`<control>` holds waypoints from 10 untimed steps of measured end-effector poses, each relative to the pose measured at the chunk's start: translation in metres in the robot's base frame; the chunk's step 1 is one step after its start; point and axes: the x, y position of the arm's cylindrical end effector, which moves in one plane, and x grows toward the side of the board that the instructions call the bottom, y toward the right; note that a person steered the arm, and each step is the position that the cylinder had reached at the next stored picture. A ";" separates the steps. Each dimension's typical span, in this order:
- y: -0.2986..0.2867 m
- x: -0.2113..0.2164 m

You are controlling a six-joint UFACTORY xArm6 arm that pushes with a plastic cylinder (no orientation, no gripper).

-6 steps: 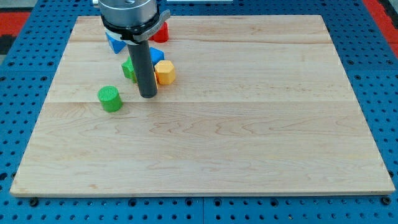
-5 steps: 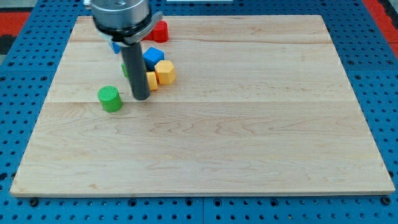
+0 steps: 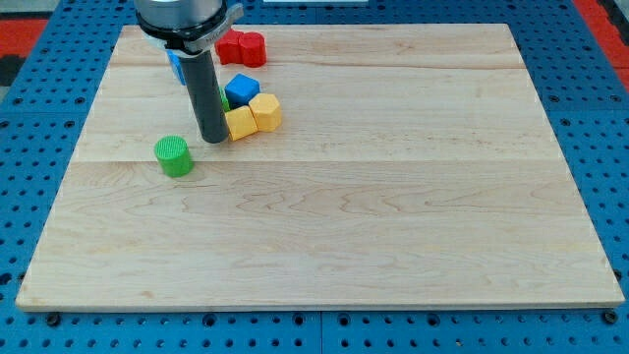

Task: Move the green circle to the bottom of the green star

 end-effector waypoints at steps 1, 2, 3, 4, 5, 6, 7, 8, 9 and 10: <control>0.003 0.064; -0.078 0.070; -0.074 0.052; -0.045 0.052; -0.049 0.066; -0.033 0.063; -0.033 0.040; -0.033 0.032; -0.033 0.030; -0.031 0.029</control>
